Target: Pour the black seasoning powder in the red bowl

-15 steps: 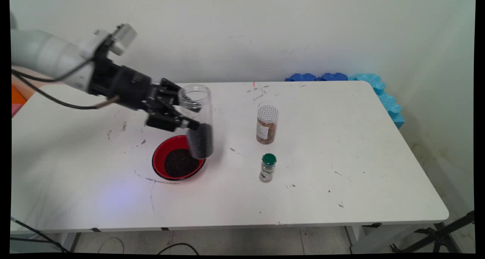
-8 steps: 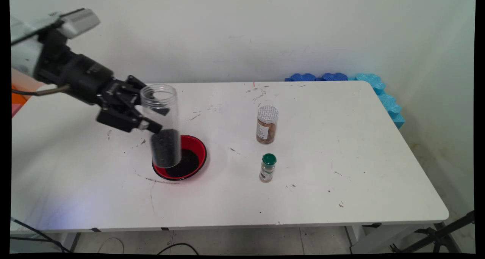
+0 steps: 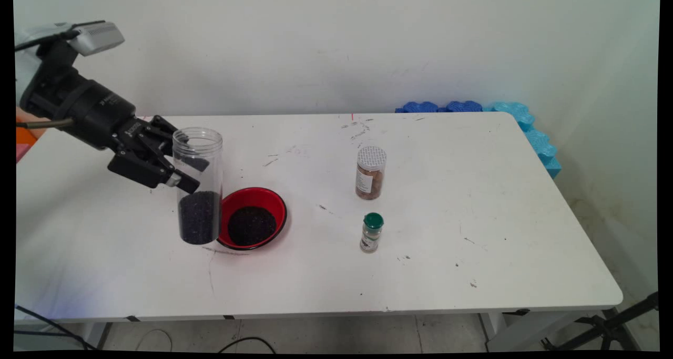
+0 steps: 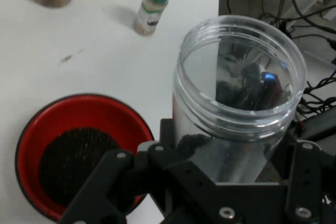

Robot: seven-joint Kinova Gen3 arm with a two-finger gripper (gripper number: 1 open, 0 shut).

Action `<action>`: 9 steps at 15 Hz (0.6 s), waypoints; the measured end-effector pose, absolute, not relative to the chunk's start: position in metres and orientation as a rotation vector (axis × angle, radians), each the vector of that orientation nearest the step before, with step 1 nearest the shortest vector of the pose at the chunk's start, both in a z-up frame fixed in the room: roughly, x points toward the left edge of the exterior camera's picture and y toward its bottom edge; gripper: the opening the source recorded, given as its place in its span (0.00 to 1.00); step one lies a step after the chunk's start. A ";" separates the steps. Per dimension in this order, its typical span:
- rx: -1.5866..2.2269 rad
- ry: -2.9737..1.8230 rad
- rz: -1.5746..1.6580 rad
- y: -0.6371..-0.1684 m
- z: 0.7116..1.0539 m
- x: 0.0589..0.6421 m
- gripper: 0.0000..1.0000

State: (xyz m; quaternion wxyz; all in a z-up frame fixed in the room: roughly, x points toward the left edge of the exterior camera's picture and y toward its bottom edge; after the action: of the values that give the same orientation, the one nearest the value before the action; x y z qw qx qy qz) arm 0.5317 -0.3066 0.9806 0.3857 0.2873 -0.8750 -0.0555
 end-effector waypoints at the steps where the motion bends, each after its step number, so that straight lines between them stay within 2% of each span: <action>1: 0.750 -2.231 -0.147 -0.307 0.979 0.533 0.00; 9: 1.026 -2.178 -0.276 -0.300 0.955 0.534 0.00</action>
State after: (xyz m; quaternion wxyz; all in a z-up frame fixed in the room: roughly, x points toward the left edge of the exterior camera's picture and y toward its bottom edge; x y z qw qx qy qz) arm 0.5337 -0.3001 0.9548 0.3514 0.3962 -0.8416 -0.1064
